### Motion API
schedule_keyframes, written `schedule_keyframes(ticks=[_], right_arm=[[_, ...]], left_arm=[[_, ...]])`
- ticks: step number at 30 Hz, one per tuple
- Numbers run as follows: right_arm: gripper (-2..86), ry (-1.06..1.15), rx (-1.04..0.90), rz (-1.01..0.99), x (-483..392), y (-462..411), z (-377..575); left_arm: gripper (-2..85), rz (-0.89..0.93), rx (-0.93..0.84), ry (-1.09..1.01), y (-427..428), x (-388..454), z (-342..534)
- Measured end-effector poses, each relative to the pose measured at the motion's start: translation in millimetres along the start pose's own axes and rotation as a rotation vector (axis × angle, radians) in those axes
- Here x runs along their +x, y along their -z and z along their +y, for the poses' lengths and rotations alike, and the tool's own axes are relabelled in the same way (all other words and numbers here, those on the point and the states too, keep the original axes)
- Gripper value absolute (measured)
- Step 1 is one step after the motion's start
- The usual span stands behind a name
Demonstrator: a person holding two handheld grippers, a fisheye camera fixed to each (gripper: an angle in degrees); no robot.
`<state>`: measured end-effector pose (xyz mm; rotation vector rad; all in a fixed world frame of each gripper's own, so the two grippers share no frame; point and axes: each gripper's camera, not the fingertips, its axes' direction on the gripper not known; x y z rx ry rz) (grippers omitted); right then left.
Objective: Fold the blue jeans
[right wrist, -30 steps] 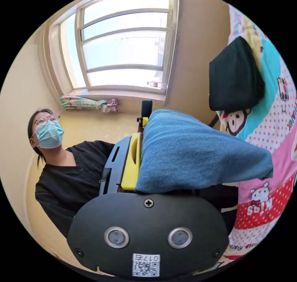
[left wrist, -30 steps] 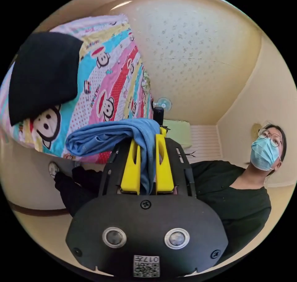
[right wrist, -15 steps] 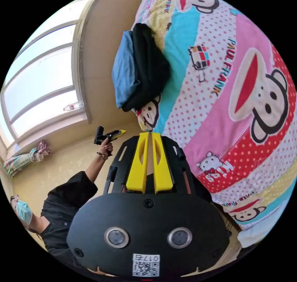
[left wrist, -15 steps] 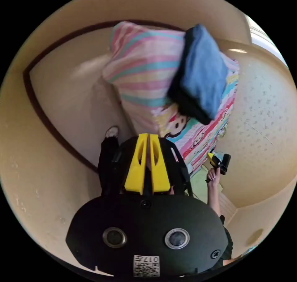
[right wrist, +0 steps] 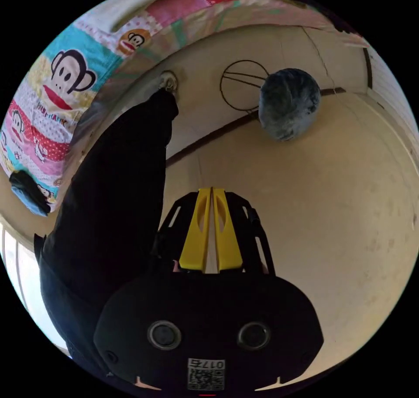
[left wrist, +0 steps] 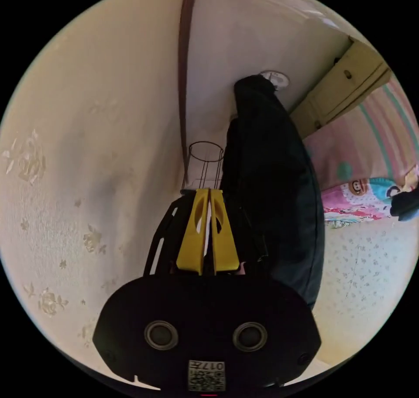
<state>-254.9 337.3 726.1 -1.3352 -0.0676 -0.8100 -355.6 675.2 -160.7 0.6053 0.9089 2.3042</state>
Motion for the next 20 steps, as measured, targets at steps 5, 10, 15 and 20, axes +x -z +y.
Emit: schedule_keyframes(ticks=[5, 10, 15, 20], right_arm=[[0.5, 0.048, 0.020, -0.041, 17.2, -2.7, -6.8], [0.5, 0.136, 0.027, 0.166, 27.5, 0.6, -35.7], [0.5, 0.251, 0.063, -0.029, 78.0, 26.1, -56.7], [0.5, 0.347, 0.178, -0.167, 162.1, 72.2, -80.9]], left_arm=[[-1.0, -0.740, -0.023, -0.668, -29.4, 226.8, 31.2], [-1.0, -1.336, 0.194, -0.922, -141.1, 339.8, 118.5], [-1.0, -1.038, 0.043, -0.760, -245.5, 331.3, 116.3], [-1.0, -1.078, 0.029, -0.742, -375.3, 312.7, 129.9]])
